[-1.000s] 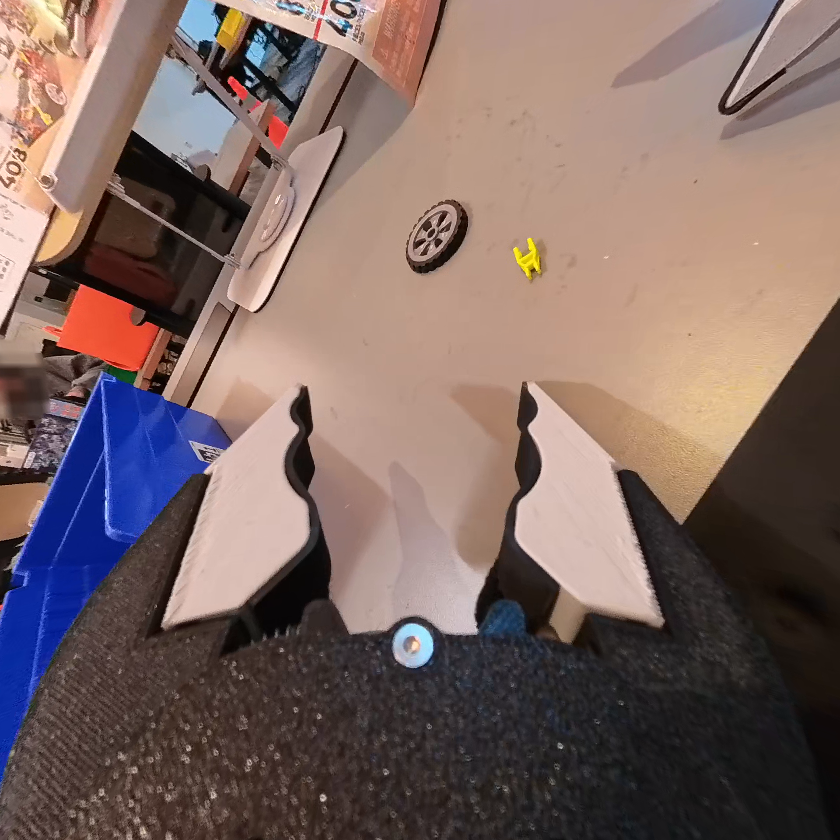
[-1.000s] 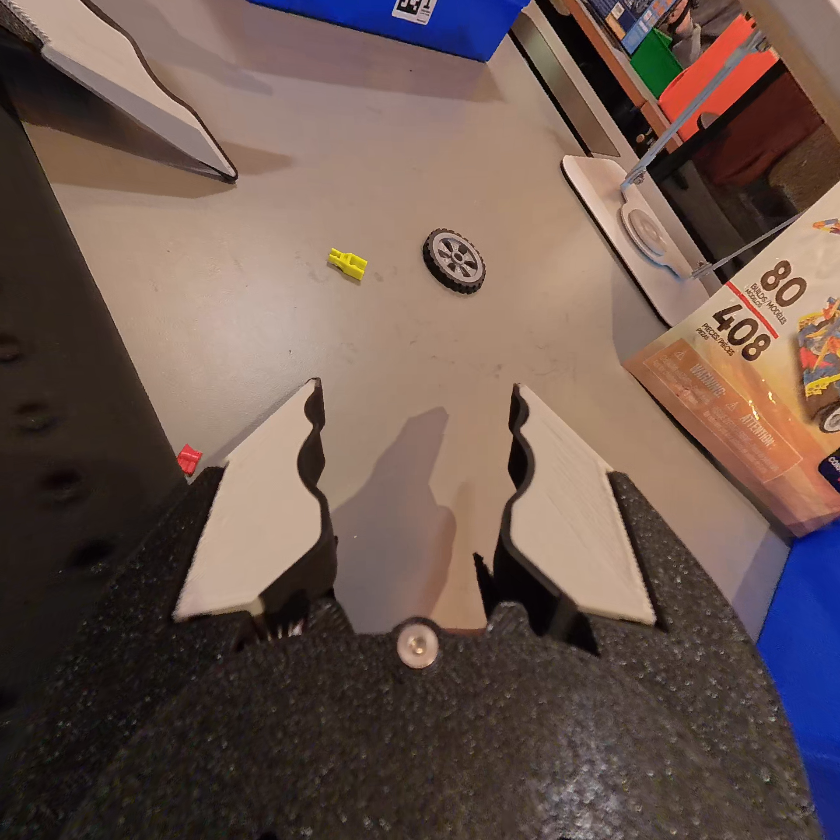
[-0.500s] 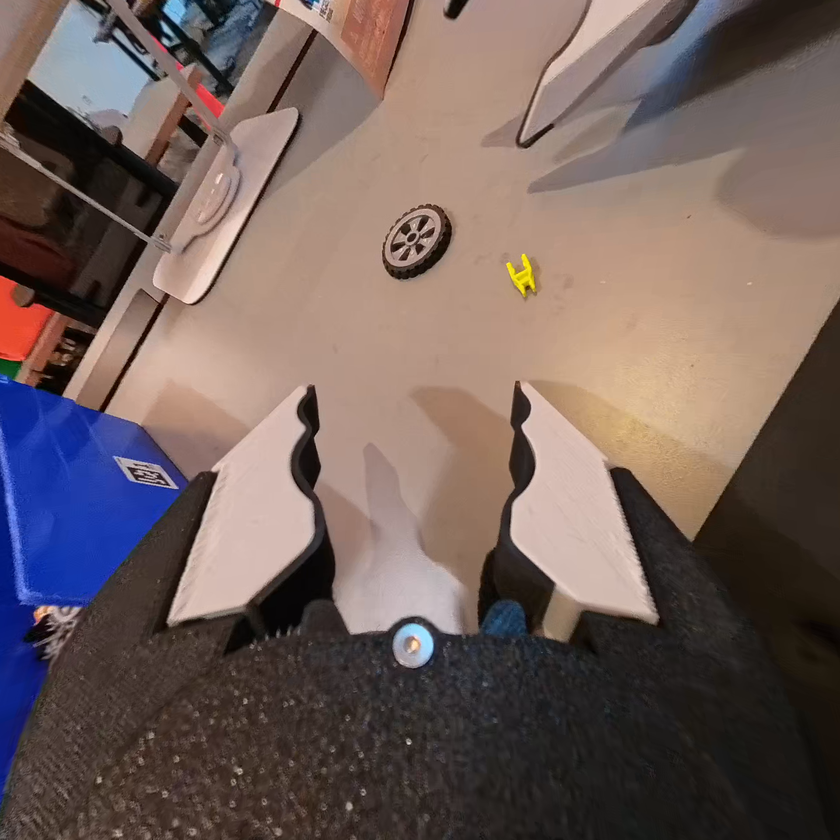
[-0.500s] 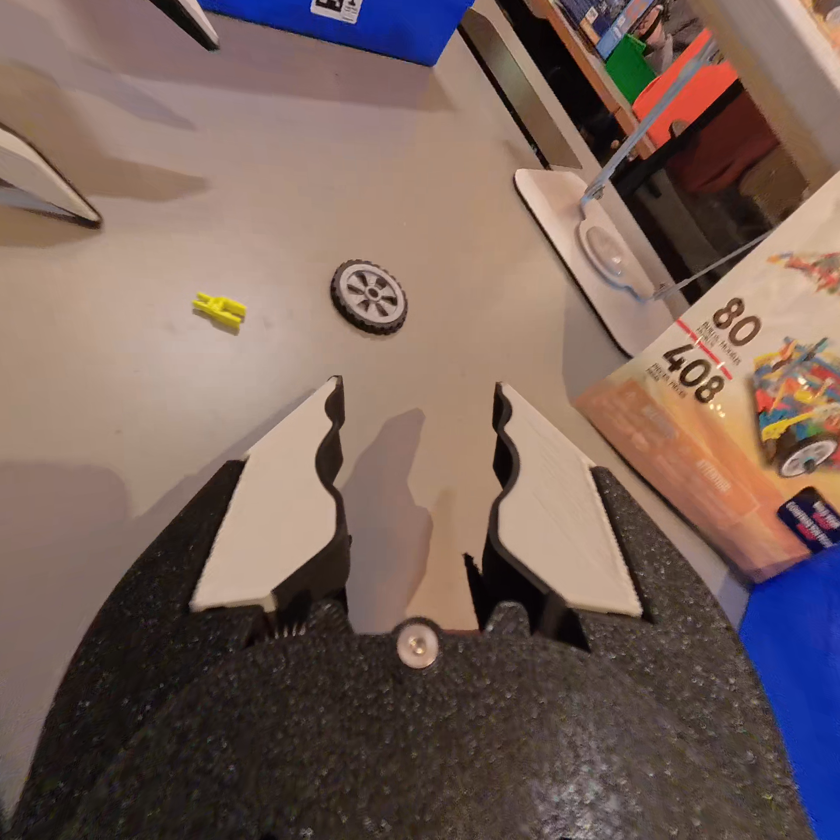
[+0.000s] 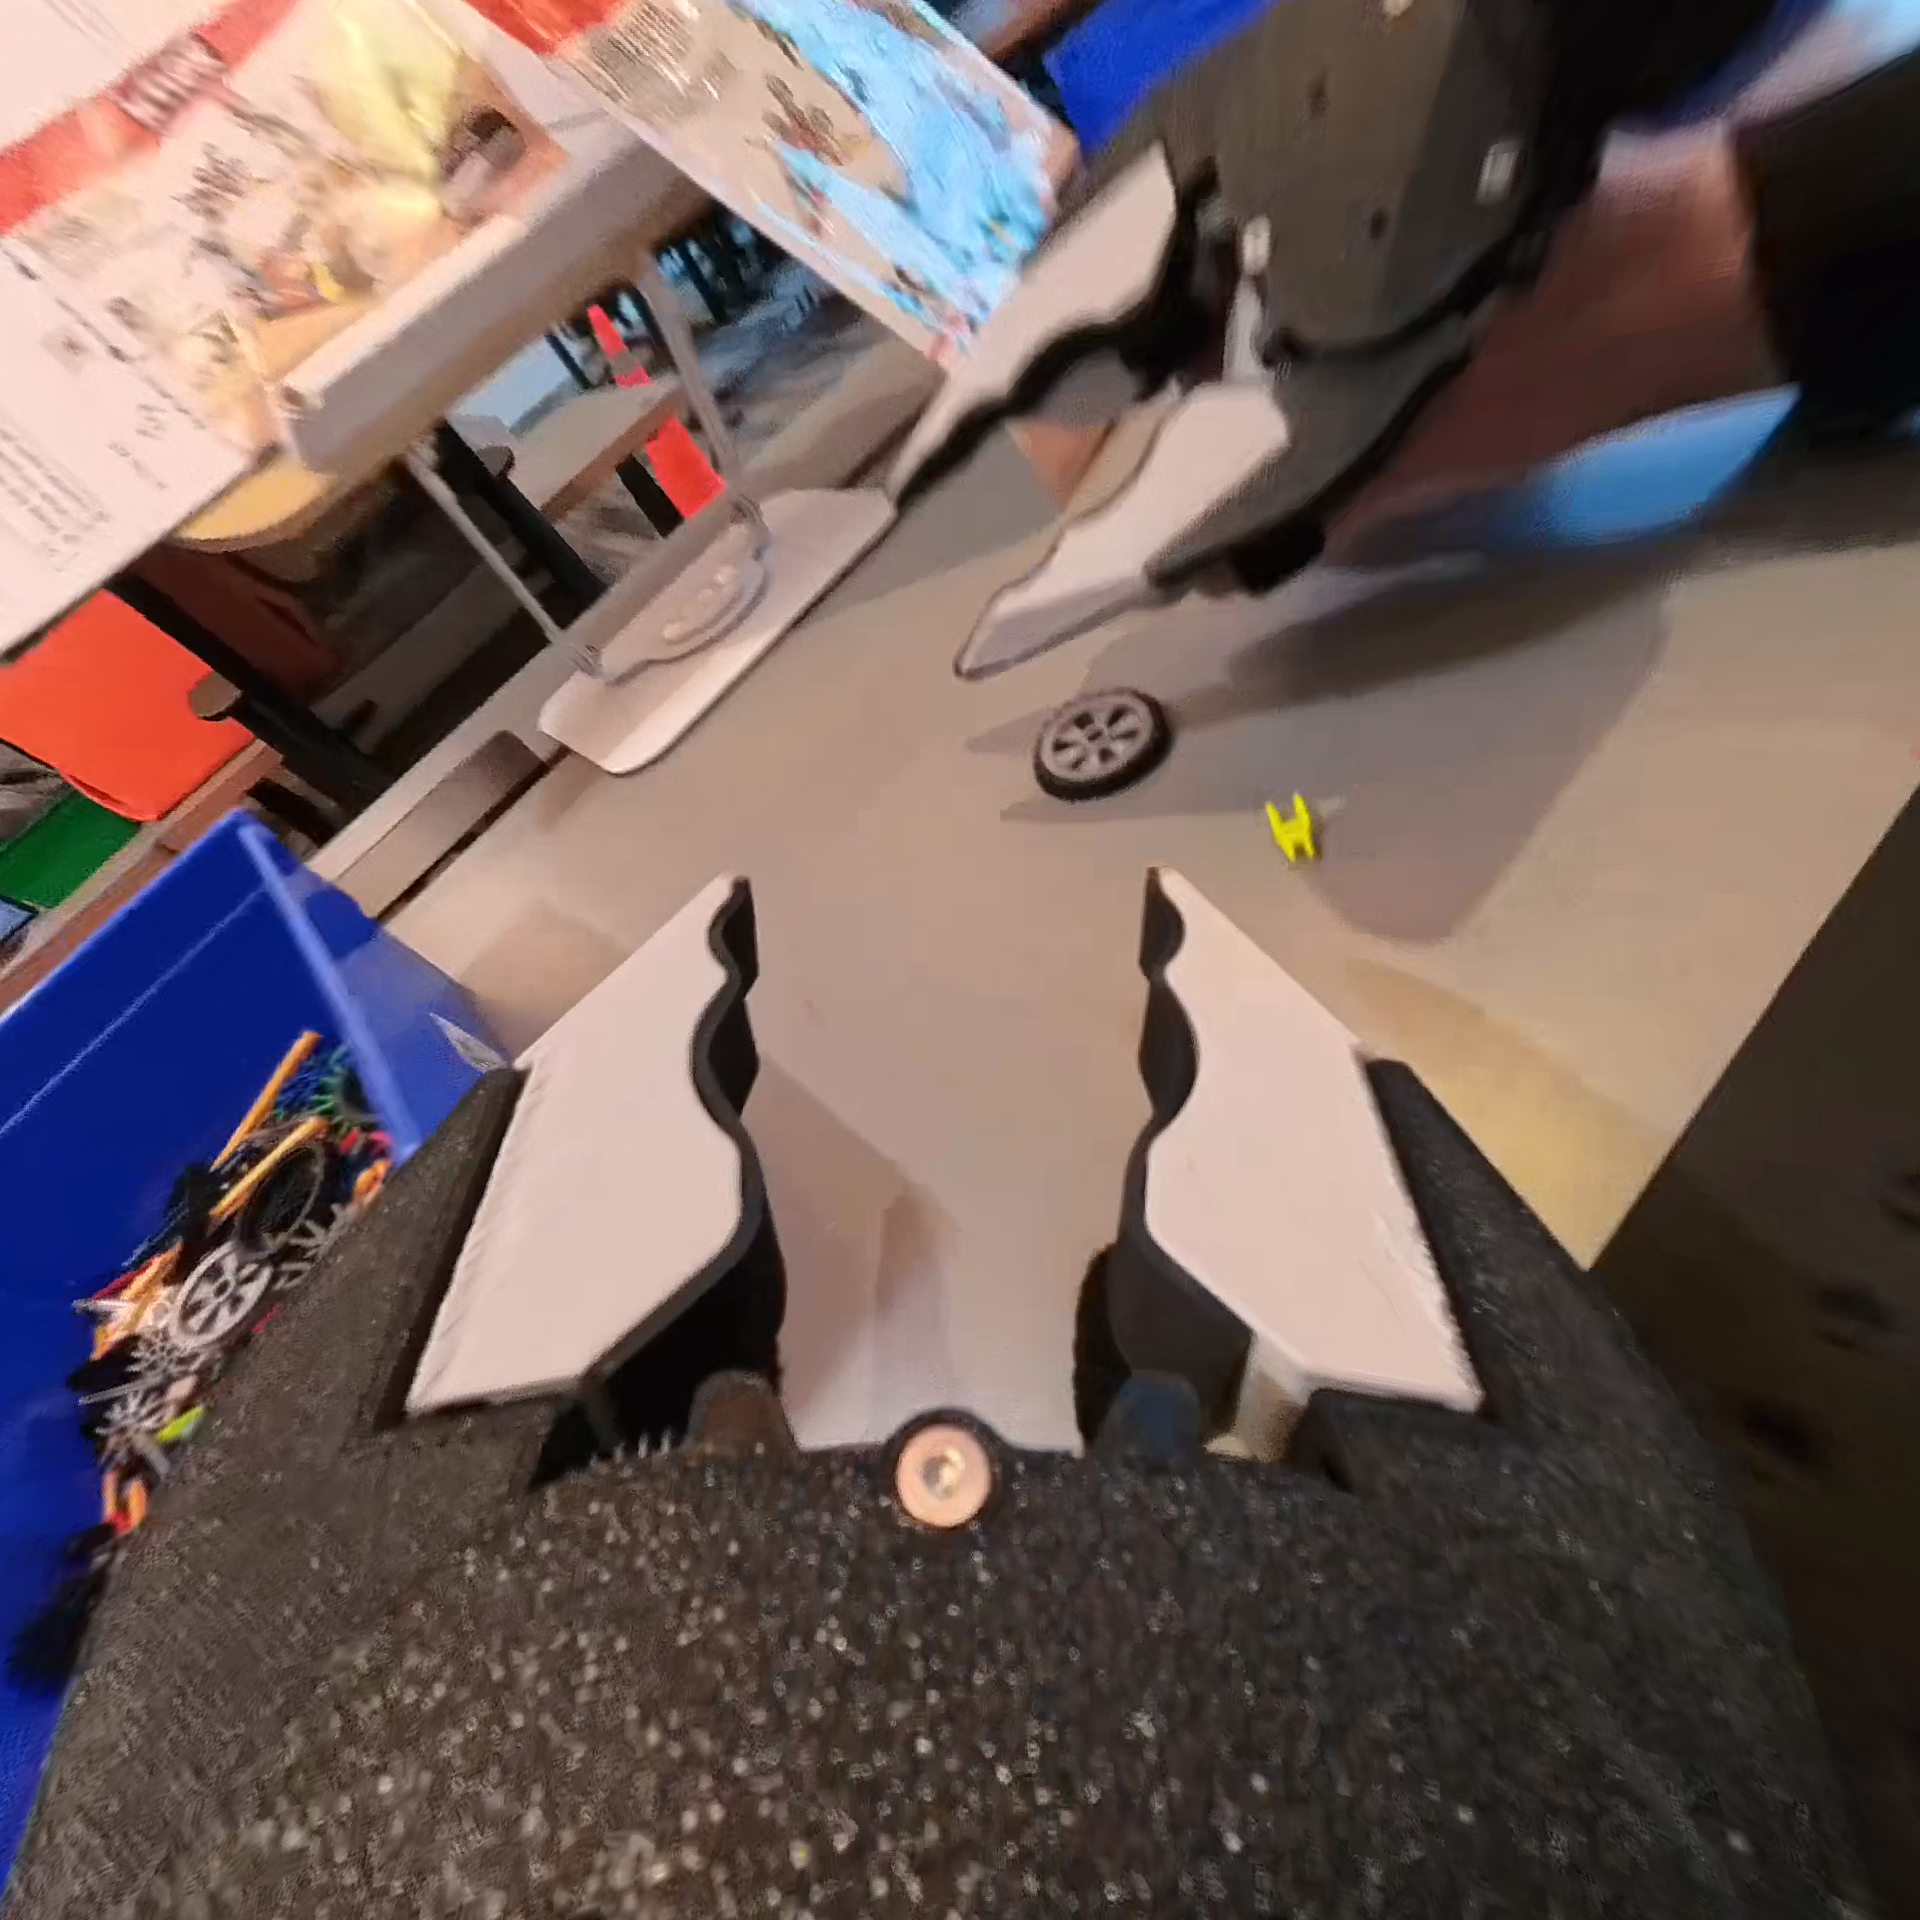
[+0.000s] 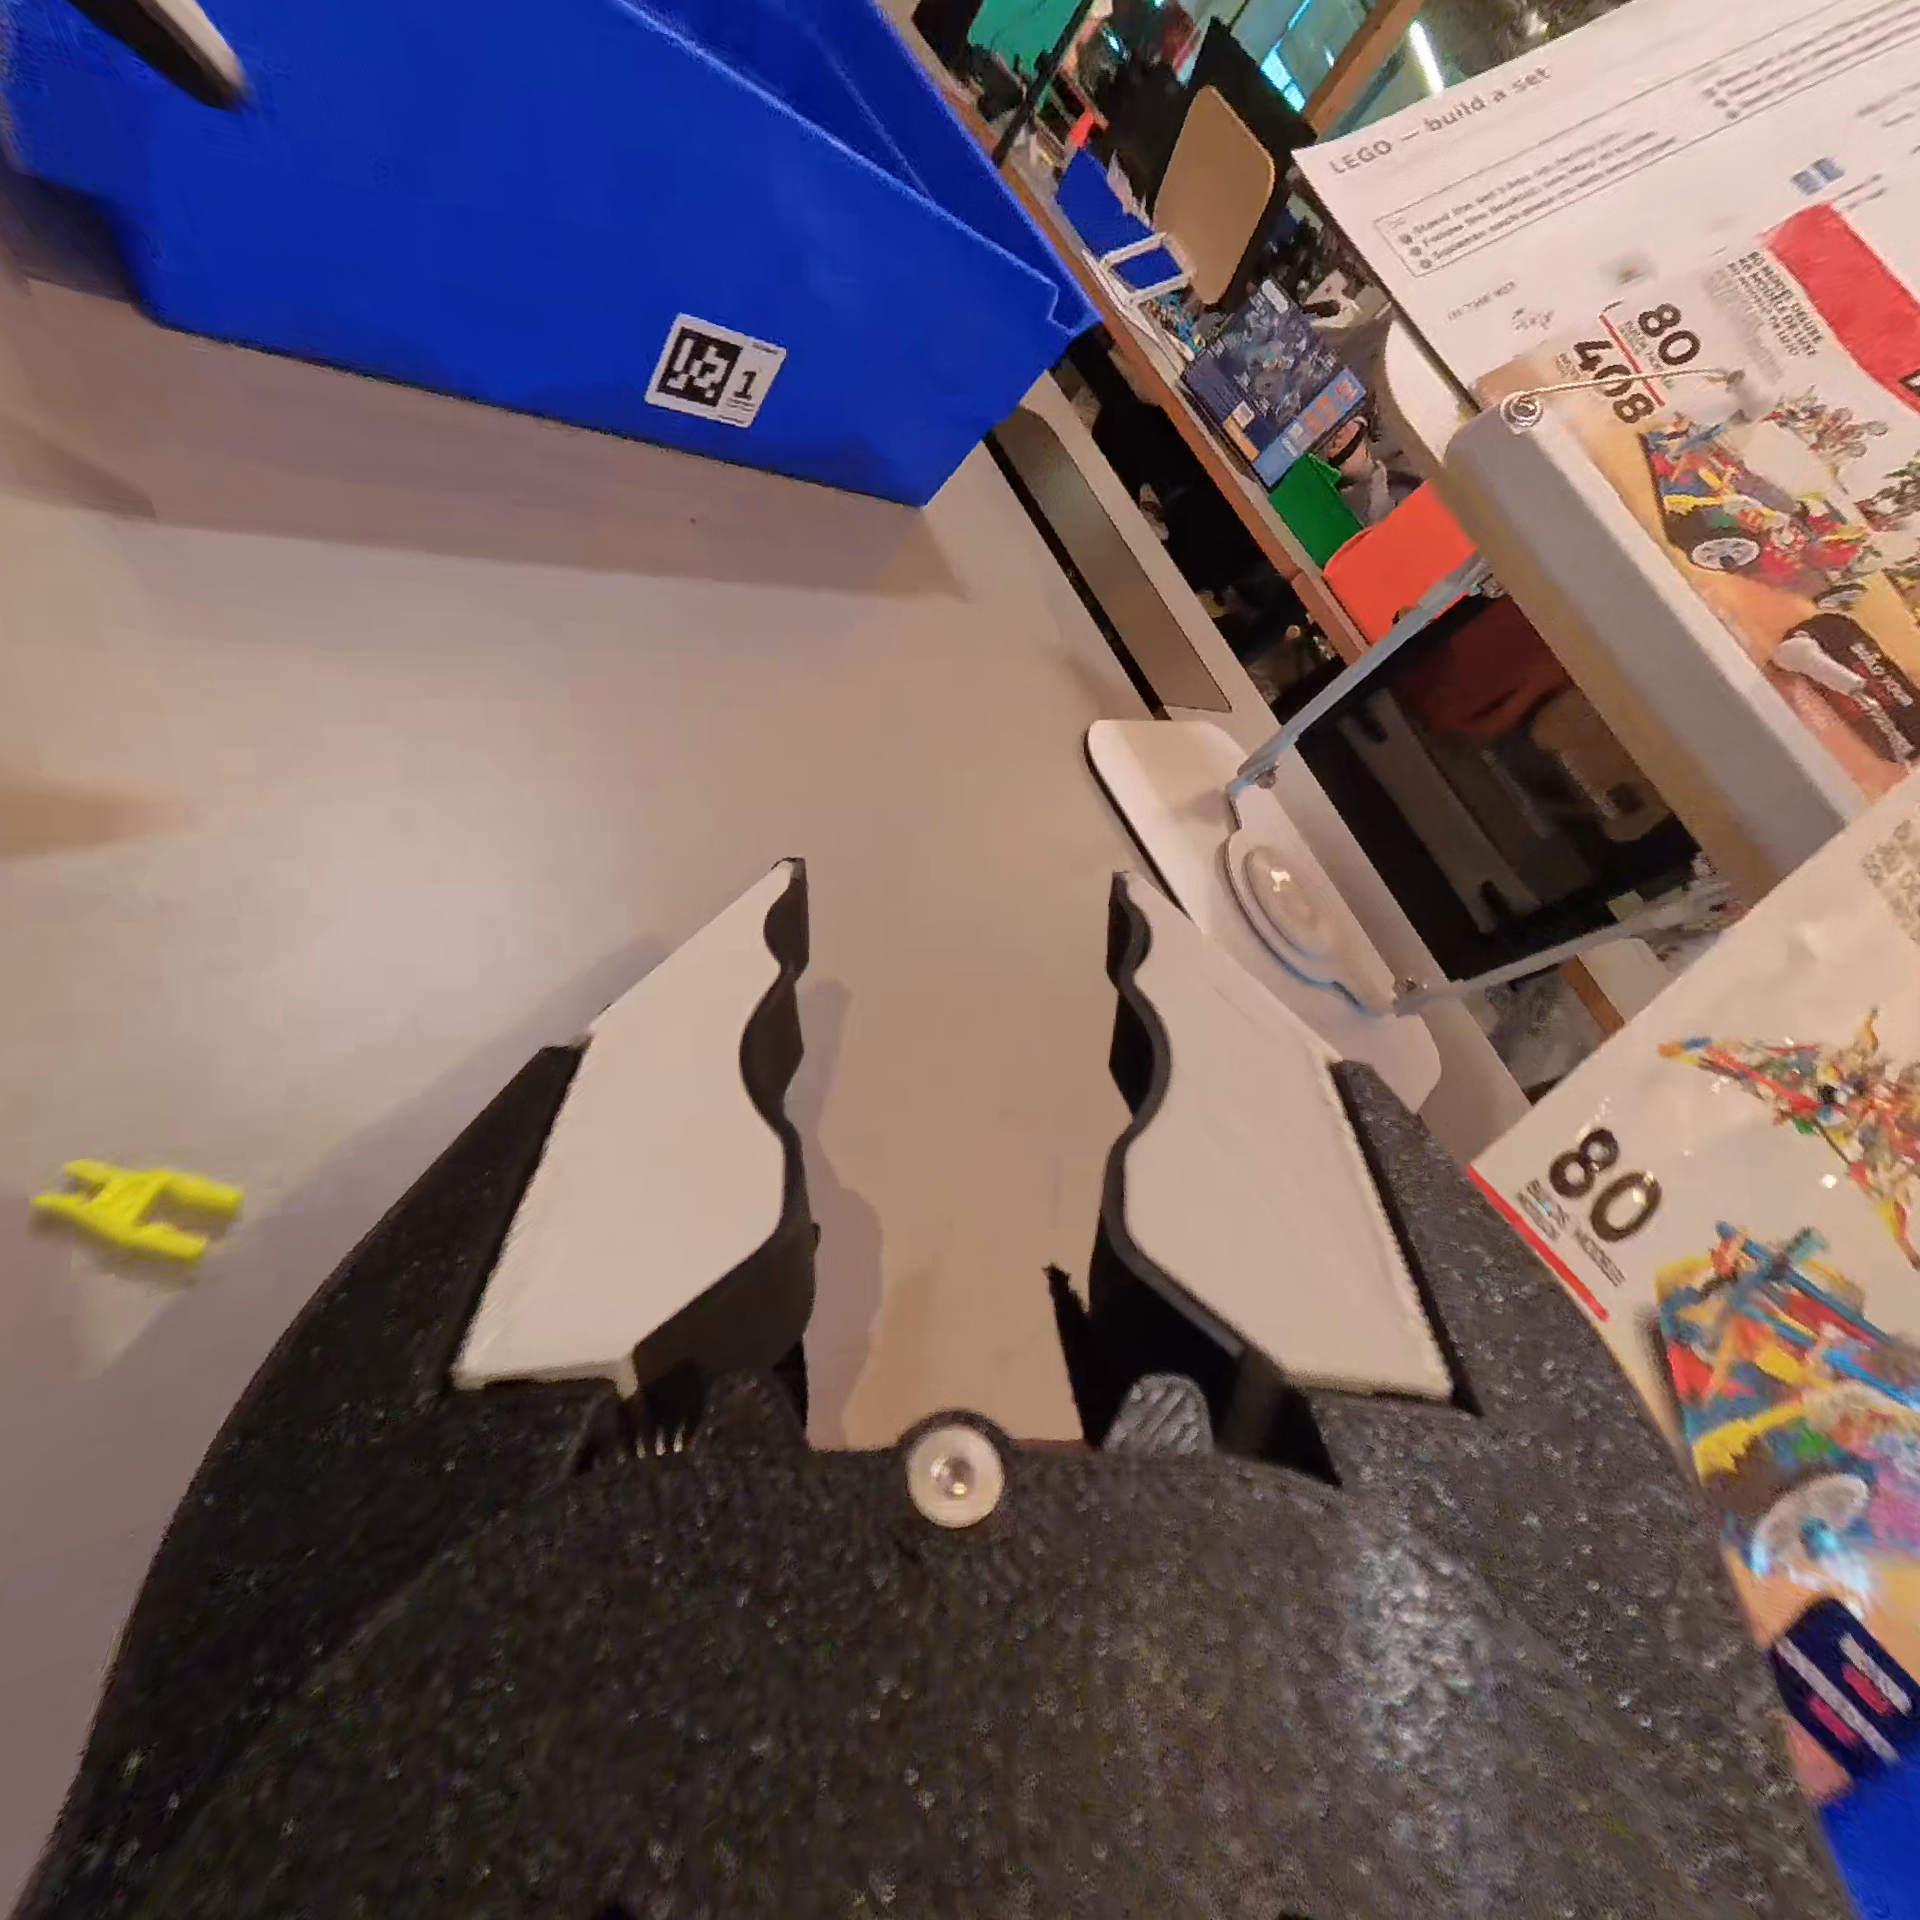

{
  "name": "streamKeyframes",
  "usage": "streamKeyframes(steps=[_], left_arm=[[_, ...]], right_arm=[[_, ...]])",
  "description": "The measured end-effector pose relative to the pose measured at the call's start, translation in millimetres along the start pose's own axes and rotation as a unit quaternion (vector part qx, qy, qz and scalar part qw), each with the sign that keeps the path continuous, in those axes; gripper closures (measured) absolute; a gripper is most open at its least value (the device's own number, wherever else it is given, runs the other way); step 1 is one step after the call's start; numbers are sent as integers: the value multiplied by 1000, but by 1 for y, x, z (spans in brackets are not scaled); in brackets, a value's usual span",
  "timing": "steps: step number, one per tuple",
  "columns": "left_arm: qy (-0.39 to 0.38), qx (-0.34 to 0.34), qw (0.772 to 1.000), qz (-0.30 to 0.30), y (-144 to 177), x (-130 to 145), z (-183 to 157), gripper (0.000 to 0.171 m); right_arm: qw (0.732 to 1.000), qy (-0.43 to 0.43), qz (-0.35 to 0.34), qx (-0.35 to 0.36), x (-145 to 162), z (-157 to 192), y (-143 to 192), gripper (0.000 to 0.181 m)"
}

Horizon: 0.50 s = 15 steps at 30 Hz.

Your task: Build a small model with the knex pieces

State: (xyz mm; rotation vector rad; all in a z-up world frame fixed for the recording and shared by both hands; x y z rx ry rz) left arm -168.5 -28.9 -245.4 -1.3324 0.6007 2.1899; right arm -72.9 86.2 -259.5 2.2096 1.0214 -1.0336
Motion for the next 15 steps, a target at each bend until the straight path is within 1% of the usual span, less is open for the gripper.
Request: streamKeyframes(steps=[2,4,5,6,8,10,11,13,14,15], left_arm=[[27,-29,999,-35,13,-12,20,101],[51,-52,996,-58,26,-18,40,115],[56,-66,994,-67,32,-19,51,118],[58,-79,993,-68,37,-19,60,118],[42,-105,992,-54,44,-15,79,127],[12,-134,991,-30,52,-13,101,132],[-5,-148,989,-14,56,-12,114,137],[-32,-156,987,22,63,-10,137,144],[-29,-148,987,65,65,0,148,143],[-19,-123,985,119,65,15,155,144]], right_arm=[[1000,14,12,-11,10,2,-7,126],[1000,10,15,-24,16,7,-6,127],[1000,6,11,-27,16,8,-4,128],[1000,3,9,-26,15,6,-2,129],[1000,-10,3,-20,14,1,0,132],[999,-31,0,-17,13,-2,2,136],[999,-36,0,-16,13,-3,3,137],[999,-42,-3,-20,12,-1,5,137],[999,-47,-5,-22,11,0,6,137],[998,-52,-7,-23,10,1,6,137]])
Point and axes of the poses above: each gripper's, where its closed fingertips meet, y back along the fingers, x out of its underside, z = x × y across the jaws, the point moved 2 cm from there along y, back along the fingers, and after that the axes turned 13 degrees about -z, right-handed, at the moved point
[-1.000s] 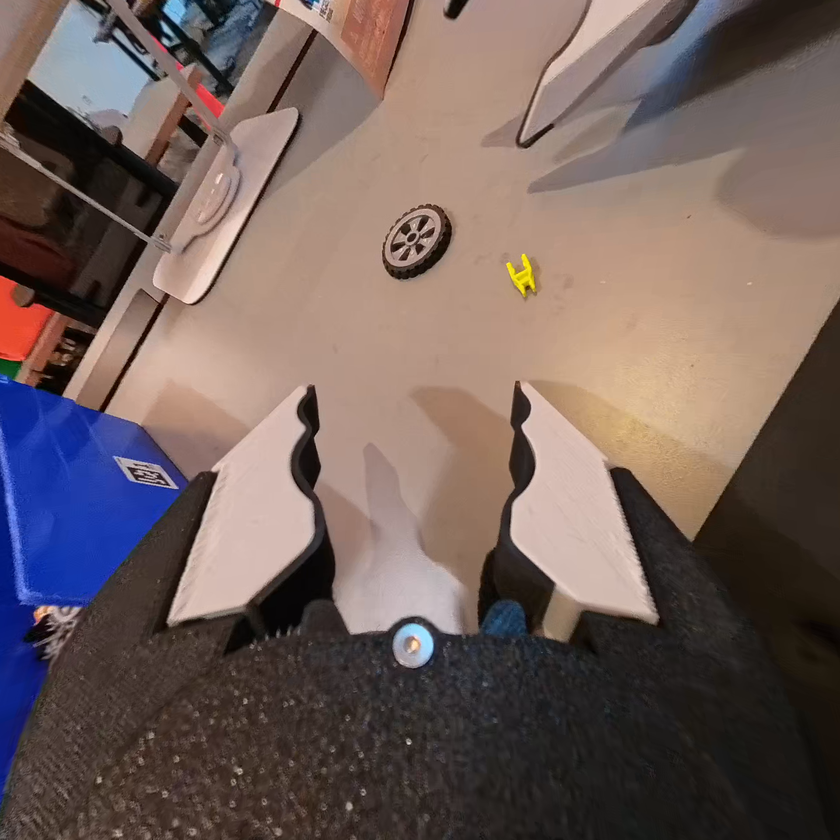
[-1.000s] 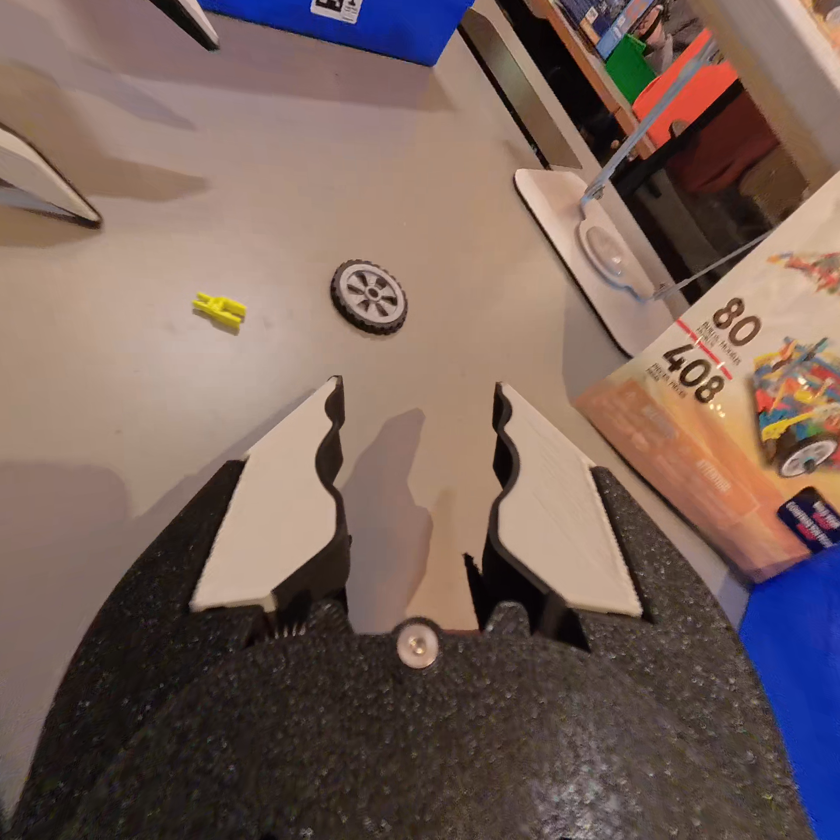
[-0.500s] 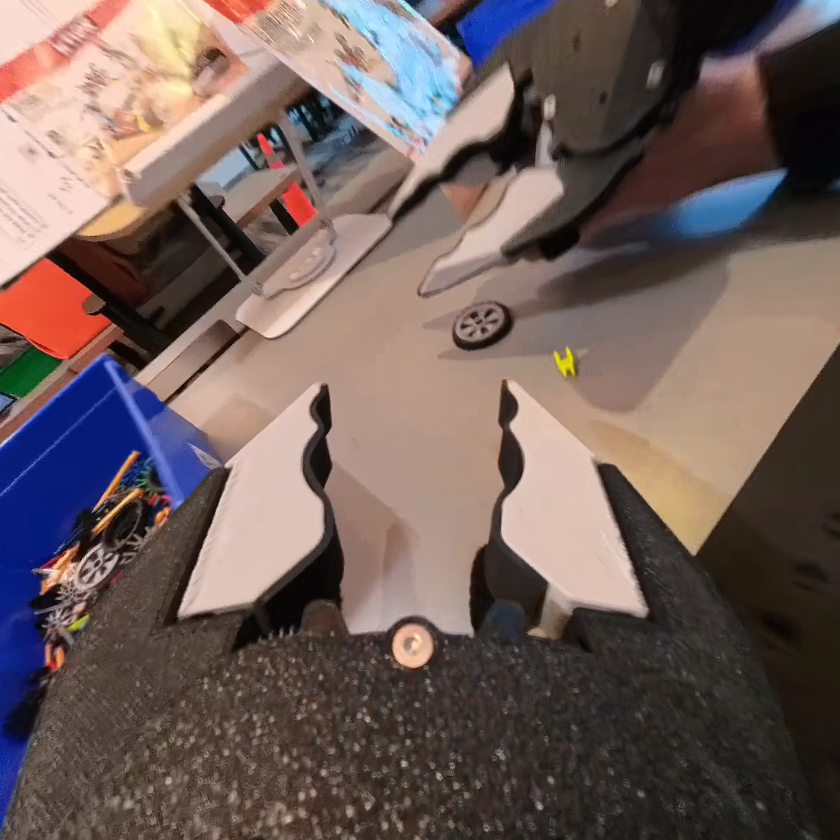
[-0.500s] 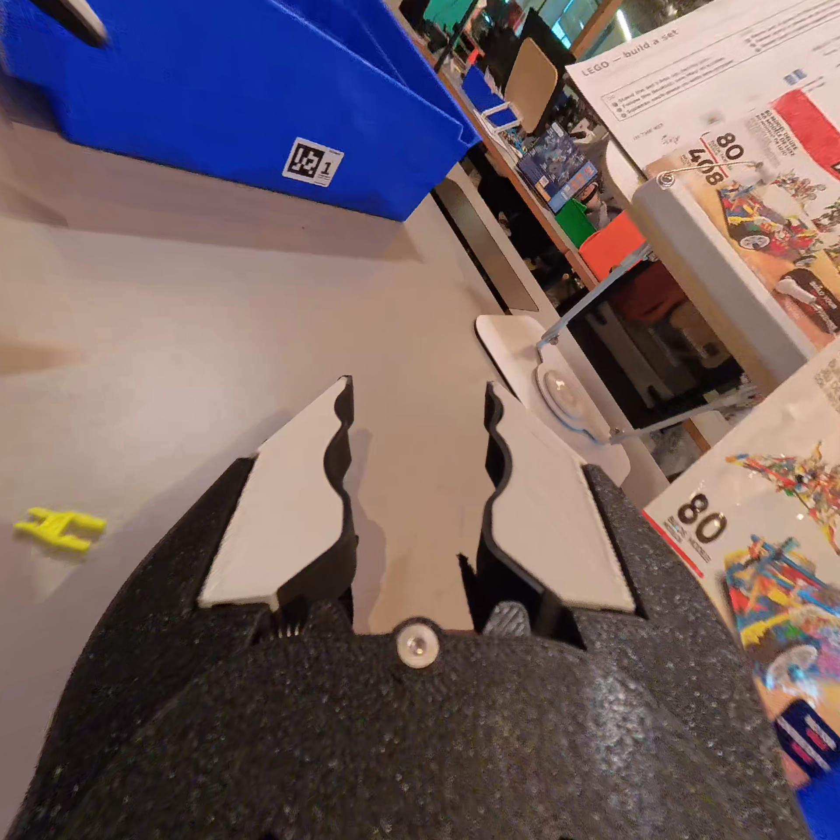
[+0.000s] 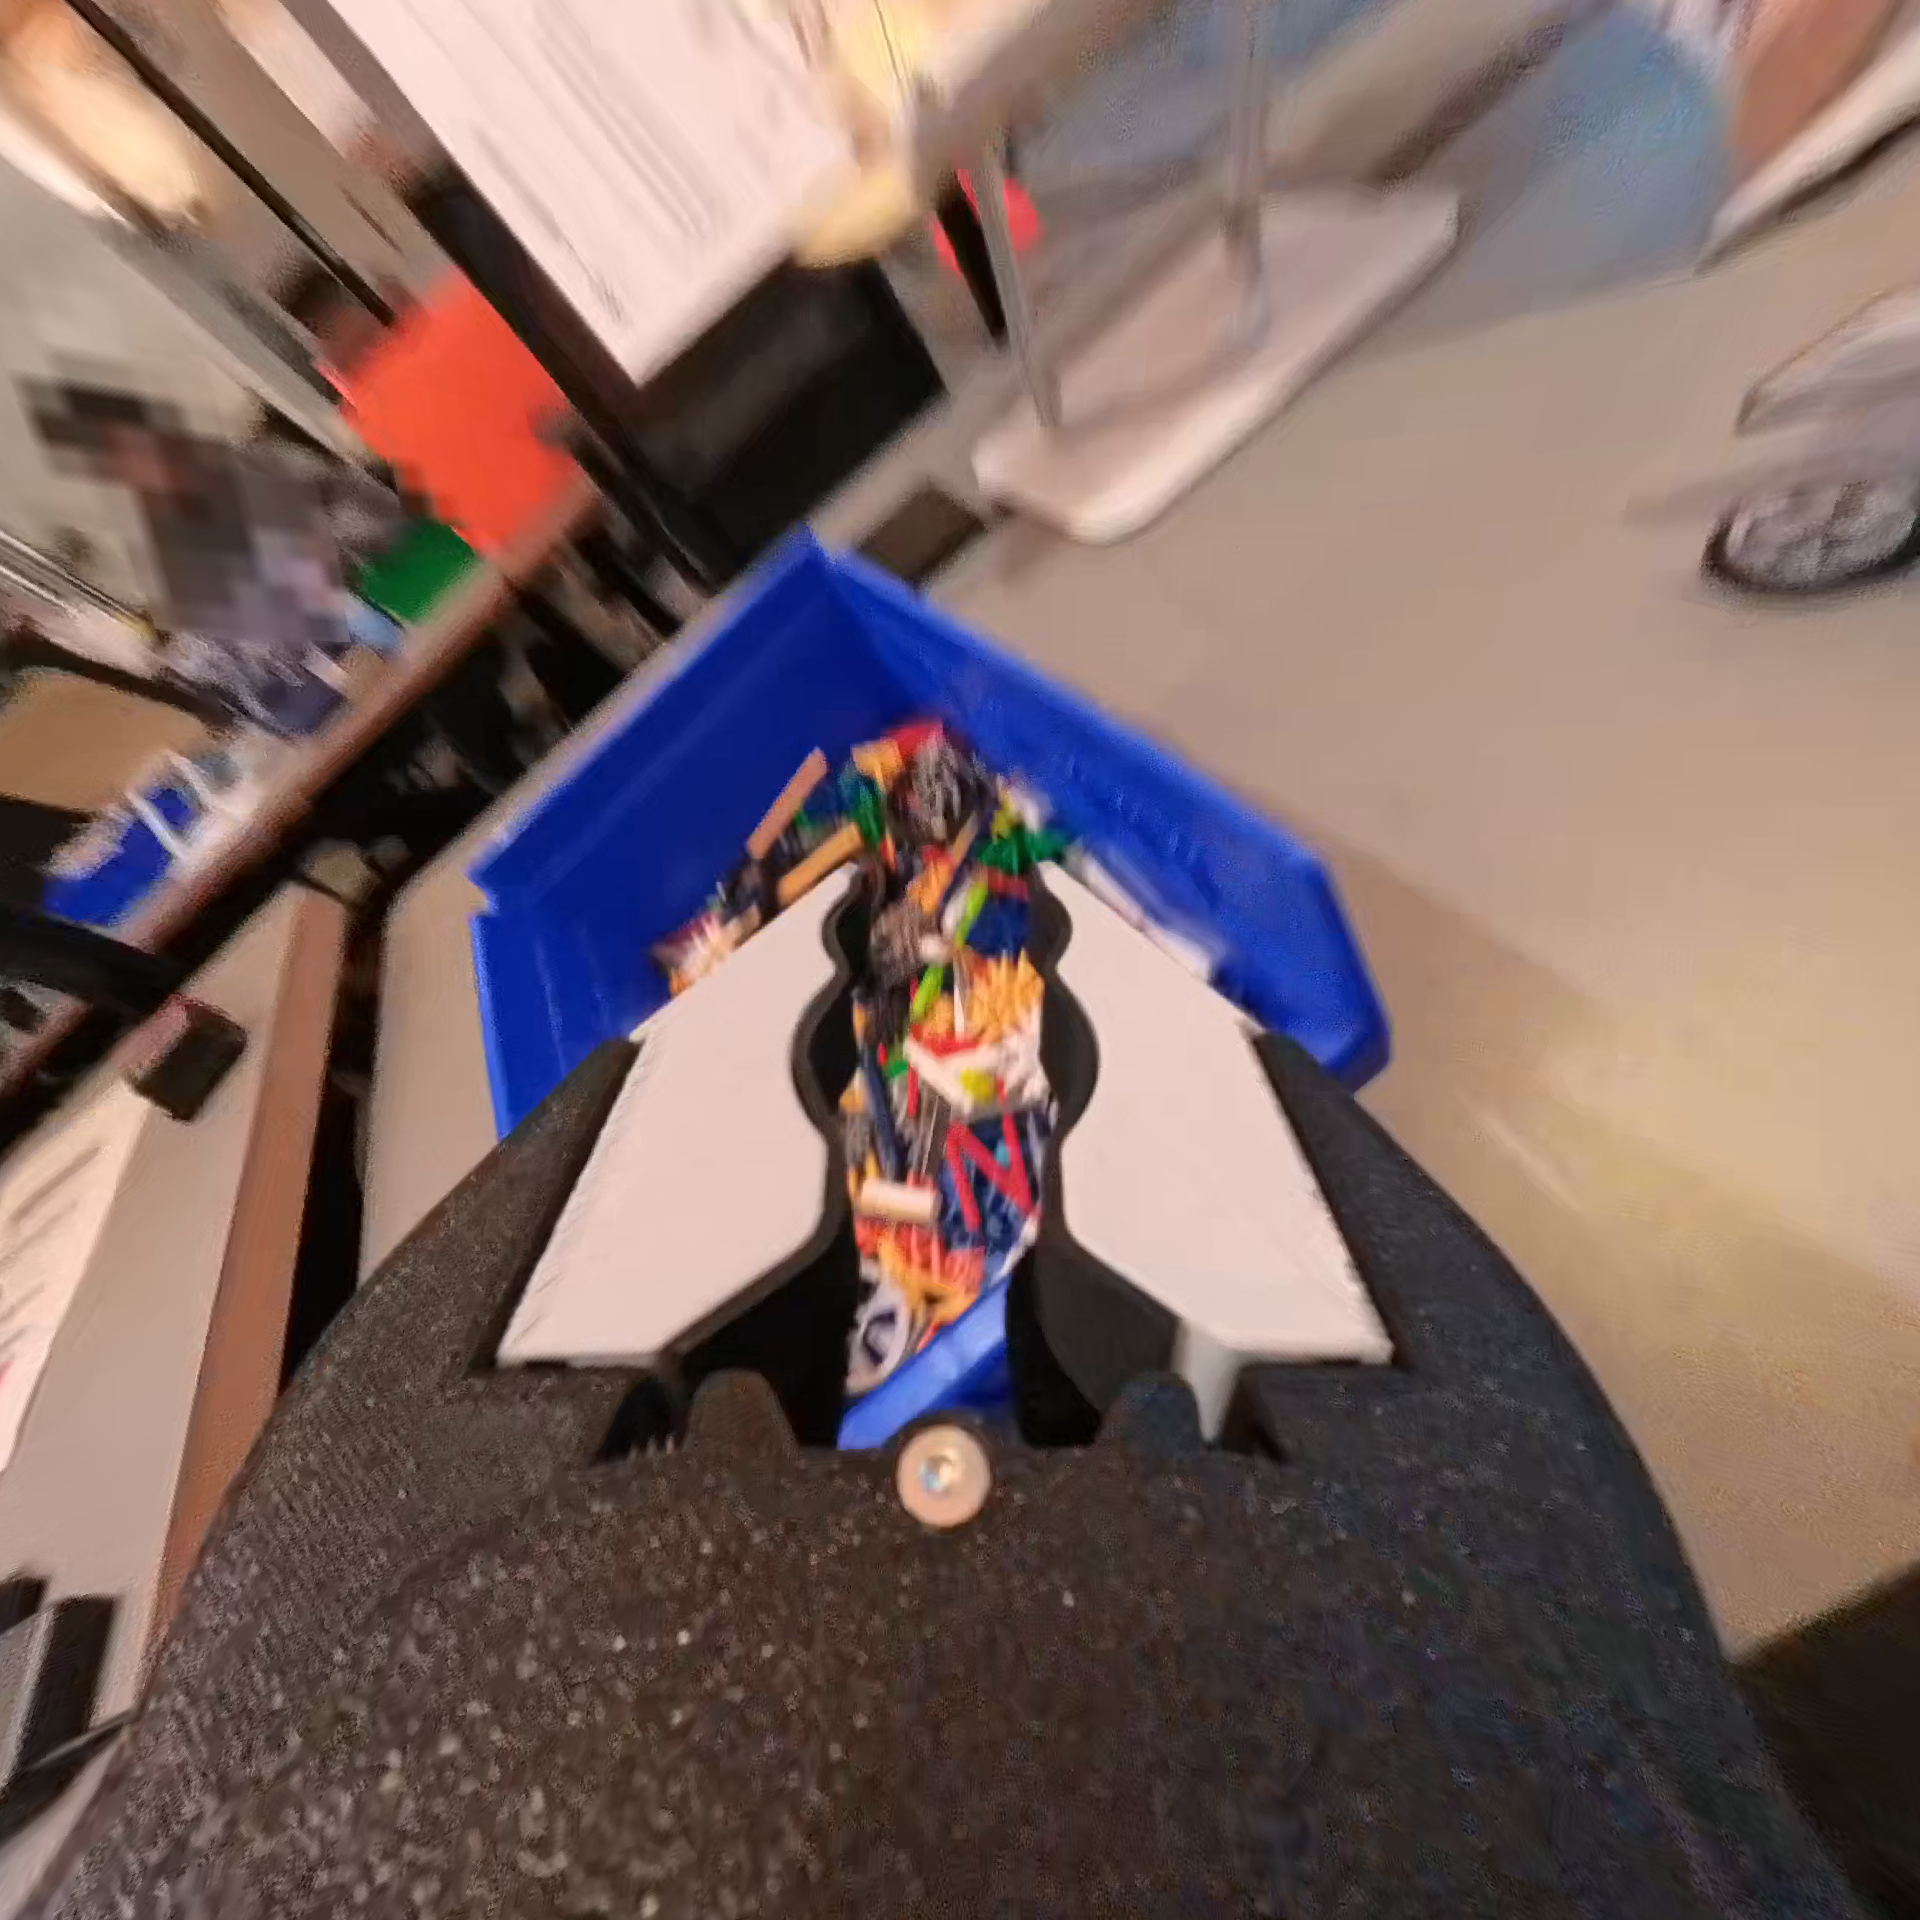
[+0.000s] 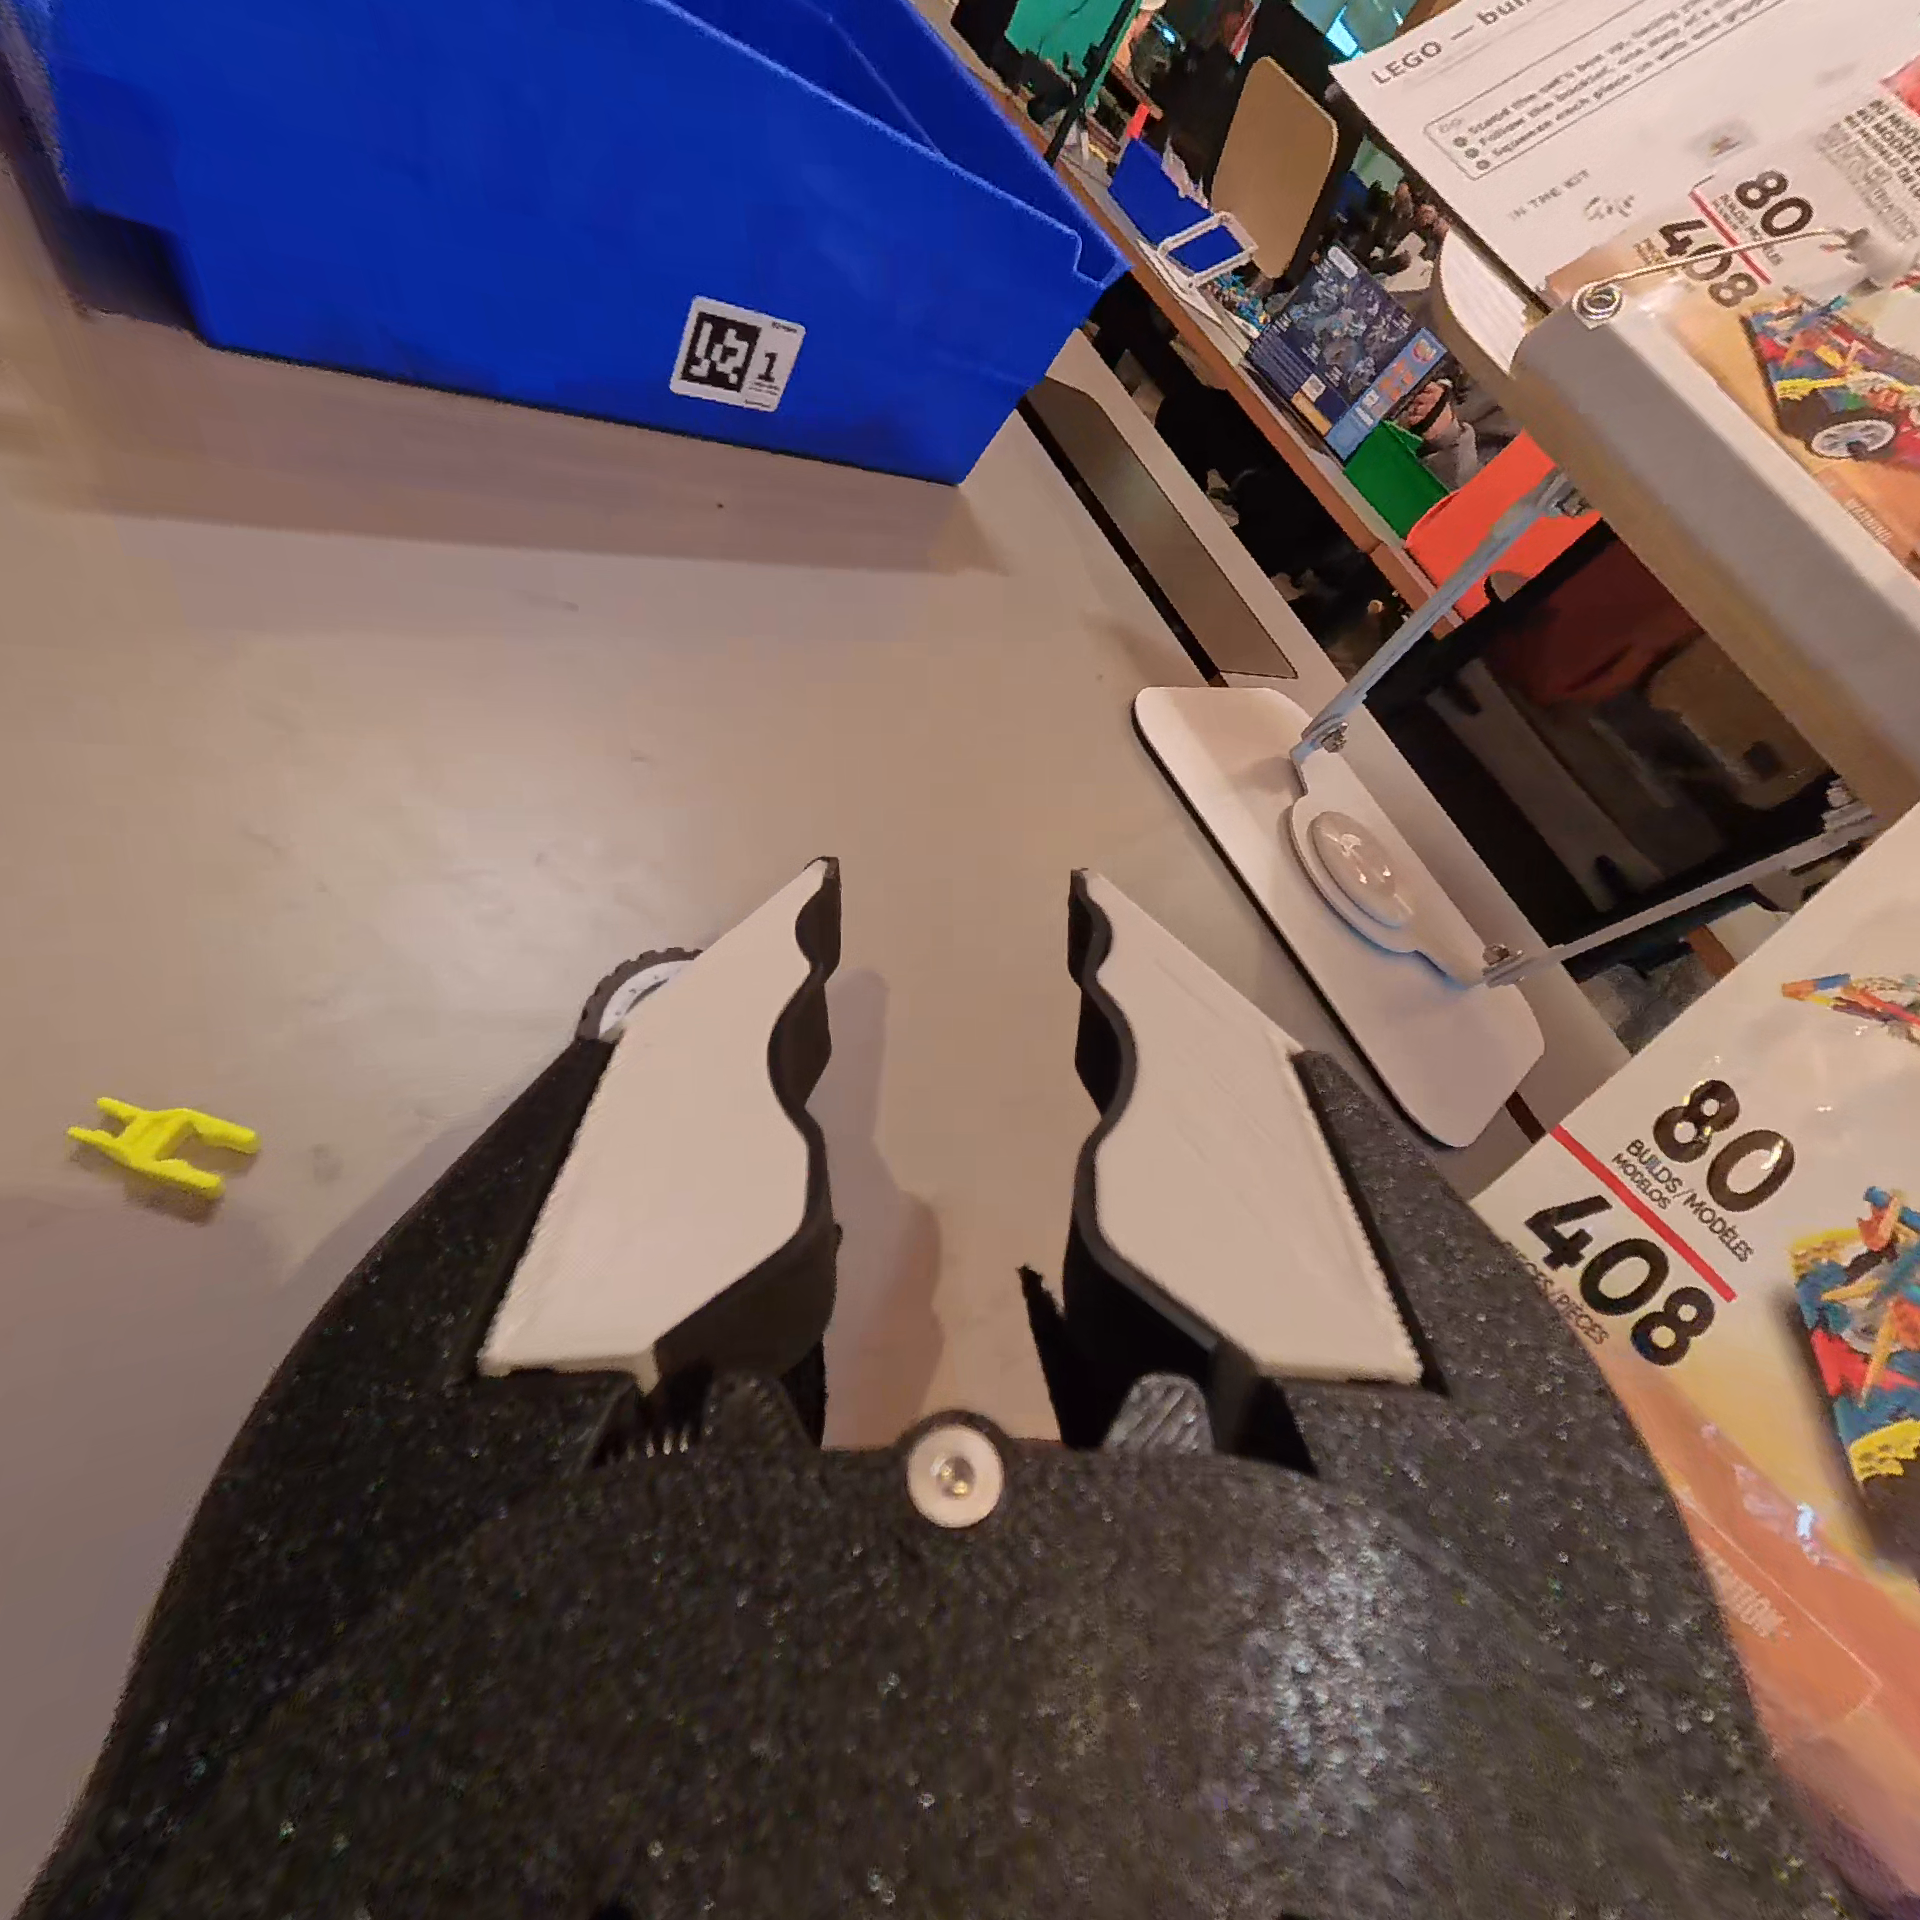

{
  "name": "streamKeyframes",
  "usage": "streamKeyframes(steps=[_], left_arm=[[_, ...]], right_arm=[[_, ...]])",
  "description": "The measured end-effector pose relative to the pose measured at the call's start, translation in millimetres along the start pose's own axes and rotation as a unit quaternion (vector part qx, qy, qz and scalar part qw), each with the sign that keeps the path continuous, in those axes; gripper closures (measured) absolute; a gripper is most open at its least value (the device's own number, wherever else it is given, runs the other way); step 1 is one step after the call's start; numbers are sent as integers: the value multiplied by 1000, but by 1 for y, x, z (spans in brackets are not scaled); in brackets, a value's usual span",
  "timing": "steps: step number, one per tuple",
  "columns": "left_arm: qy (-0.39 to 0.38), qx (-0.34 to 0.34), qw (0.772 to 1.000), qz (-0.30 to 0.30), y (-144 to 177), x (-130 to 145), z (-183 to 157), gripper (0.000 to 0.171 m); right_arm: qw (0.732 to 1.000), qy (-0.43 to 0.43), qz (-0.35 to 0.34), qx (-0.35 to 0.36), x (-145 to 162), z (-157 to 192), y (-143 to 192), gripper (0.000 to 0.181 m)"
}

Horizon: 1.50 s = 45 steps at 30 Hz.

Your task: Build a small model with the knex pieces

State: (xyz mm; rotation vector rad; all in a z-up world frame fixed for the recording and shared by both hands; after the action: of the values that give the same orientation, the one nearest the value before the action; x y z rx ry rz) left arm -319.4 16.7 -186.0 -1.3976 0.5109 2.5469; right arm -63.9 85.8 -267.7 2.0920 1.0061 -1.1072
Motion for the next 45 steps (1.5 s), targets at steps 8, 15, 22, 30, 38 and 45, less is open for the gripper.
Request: streamKeyframes(steps=[8,15,22,30,38,45], left_arm=[[2,113,964,241,-36,68,47,148],[7,178,902,393,-63,124,41,149],[-30,155,873,462,-78,148,47,163],[-7,155,896,416,-74,130,55,168],[8,175,916,361,-63,108,58,168],[13,200,936,290,-53,73,34,169]], right_arm=[[1000,-28,-5,-14,-3,3,0,138],[998,-49,-14,-23,-8,3,1,138],[998,-59,-23,-24,-12,2,3,138],[997,-68,-34,-24,-18,1,6,138],[997,-71,-32,-29,-18,2,6,138],[996,-75,-26,-41,-18,3,7,138]])
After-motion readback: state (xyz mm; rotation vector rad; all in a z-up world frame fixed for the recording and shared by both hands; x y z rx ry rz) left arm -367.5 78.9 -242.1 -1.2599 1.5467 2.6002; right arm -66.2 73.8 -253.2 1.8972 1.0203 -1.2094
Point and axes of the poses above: each gripper's, where its closed fingertips meet, y back along the fingers, x out of its underside, z = x × y across the jaws, the point moved 2 cm from there along y, back along the fingers, and after that the axes turned 13 degrees about -z, right-handed, at the moved point
